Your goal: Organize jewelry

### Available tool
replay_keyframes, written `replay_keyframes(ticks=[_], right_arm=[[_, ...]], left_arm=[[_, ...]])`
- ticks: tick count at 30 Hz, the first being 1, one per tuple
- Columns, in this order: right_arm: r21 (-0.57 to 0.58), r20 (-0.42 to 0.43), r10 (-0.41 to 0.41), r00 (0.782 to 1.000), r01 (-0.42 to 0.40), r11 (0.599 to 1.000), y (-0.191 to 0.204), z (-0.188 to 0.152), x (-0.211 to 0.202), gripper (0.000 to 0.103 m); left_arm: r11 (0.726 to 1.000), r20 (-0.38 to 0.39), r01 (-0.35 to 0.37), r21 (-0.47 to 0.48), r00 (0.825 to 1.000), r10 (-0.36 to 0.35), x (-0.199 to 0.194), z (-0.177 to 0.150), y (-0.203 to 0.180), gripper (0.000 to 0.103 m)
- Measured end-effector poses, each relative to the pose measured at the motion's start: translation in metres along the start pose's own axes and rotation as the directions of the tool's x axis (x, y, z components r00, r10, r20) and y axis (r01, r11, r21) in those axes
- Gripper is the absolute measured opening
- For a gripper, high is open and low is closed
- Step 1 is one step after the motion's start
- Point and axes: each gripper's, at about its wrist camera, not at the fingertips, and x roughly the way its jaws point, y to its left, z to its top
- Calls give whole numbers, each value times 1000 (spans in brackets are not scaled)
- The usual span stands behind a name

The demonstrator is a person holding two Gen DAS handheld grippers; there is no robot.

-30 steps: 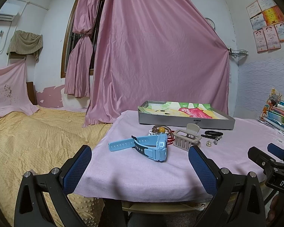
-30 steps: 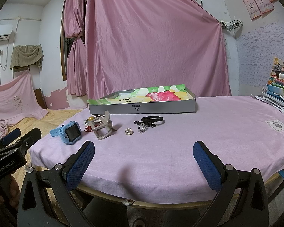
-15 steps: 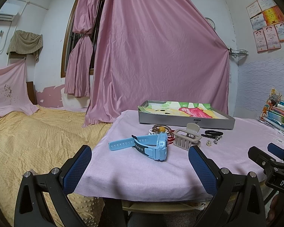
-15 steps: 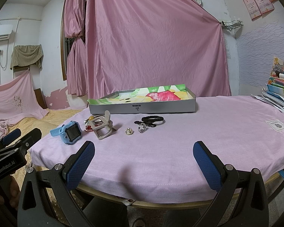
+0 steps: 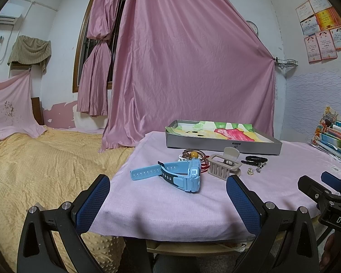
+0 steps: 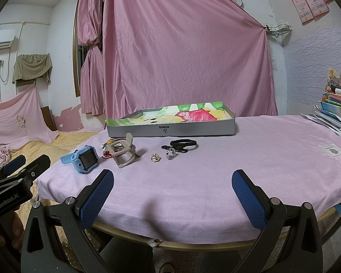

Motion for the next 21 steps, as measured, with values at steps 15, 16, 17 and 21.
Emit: replay_keyframes(ticks=[15, 16, 17, 21], right_arm=[[17, 10, -20, 1000, 19, 1000, -7, 5, 1, 102], [22, 9, -20, 1000, 20, 1000, -8, 6, 1, 102], [27, 7, -21, 1000, 20, 999, -10, 7, 2, 102], [32, -2, -18, 1000, 18, 999, -13, 13, 9, 102]], left_arm=[[999, -28, 18, -29, 999, -19, 9, 8, 6, 103], [999, -35, 22, -33, 999, -23, 11, 9, 7, 103], [999, -46, 28, -38, 999, -29, 14, 11, 7, 103], [997, -97, 58, -56, 993, -64, 28, 16, 8, 103]])
